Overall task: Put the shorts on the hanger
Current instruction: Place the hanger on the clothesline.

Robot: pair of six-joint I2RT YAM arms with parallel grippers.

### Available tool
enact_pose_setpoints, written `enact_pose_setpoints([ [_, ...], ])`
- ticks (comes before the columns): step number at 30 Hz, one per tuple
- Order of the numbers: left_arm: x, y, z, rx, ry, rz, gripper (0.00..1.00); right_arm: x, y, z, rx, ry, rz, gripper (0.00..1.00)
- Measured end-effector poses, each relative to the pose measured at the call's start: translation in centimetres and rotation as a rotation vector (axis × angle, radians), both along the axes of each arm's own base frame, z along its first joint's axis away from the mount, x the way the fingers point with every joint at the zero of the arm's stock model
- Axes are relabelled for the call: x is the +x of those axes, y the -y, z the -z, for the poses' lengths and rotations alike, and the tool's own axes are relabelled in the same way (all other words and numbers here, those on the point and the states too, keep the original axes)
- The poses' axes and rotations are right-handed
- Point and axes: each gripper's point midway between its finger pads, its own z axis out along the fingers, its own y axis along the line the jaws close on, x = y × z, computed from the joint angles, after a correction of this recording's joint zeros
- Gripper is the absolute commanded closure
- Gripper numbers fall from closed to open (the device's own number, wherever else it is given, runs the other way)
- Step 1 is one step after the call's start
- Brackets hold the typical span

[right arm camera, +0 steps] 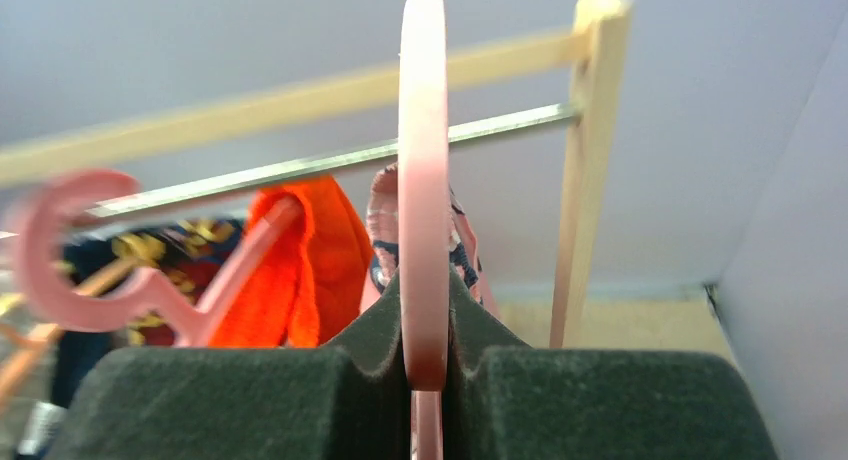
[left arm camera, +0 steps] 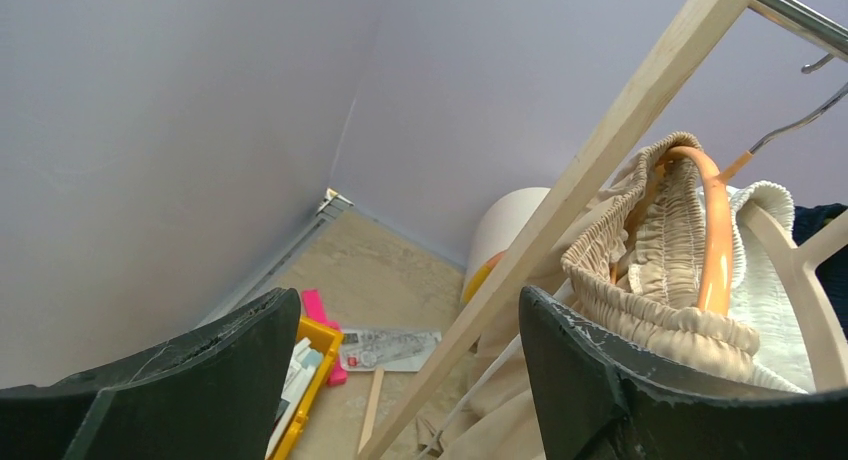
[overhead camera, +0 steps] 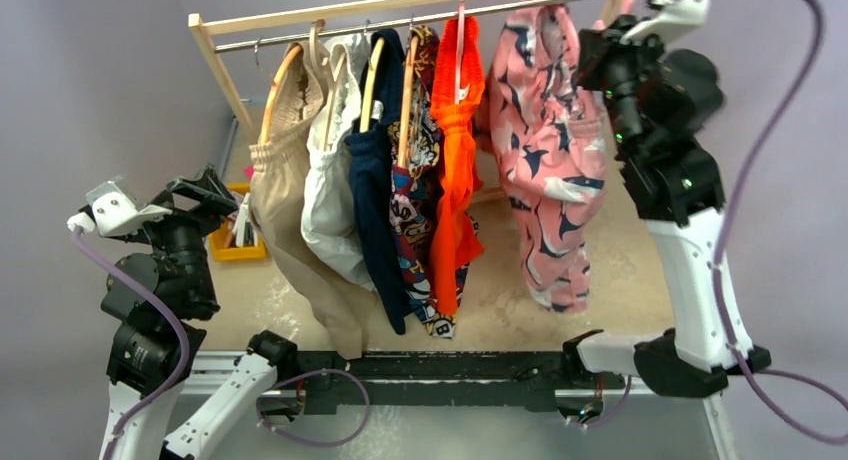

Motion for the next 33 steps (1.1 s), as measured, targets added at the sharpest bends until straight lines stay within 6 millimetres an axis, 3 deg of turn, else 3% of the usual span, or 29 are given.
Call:
enact_pose_setpoints([
  [2, 0.0, 0.1, 0.0, -0.009, 0.002, 0.008, 0.20, -2.2, 0.6, -3.5, 0.041, 0.105, -0.013, 1.00],
  [4, 0.0, 0.2, 0.0, -0.012, 0.002, 0.013, 0.20, -3.4, 0.8, -3.4, 0.049, 0.119, -0.028, 1.00],
  [8, 0.1, 0.3, 0.1, -0.015, 0.002, 0.018, 0.19, -4.2, 0.6, 1.4, 0.033, 0.048, -0.055, 1.00],
  [13, 0.1, 0.5, 0.1, -0.016, 0.001, 0.026, 0.19, -1.6, -1.2, 7.6, -0.021, -0.097, -0.096, 1.00],
  [16, 0.1, 0.5, 0.1, -0.015, 0.001, 0.029, 0.19, -0.1, -2.1, 9.7, -0.041, -0.151, -0.115, 1.00],
  [19, 0.2, 0.6, 0.1, -0.015, 0.001, 0.032, 0.19, 0.1, -2.4, 9.4, -0.039, -0.138, -0.130, 1.00],
  [26, 0.6, 1.2, 0.4, -0.007, -0.001, 0.063, 0.20, 0.0, -2.6, 5.8, 0.033, -0.008, -0.175, 1.00],
  [33, 1.2, 1.9, 1.4, 0.013, -0.030, 0.086, 0.20, -0.4, -3.8, 3.6, 0.132, 0.079, -0.258, 1.00],
])
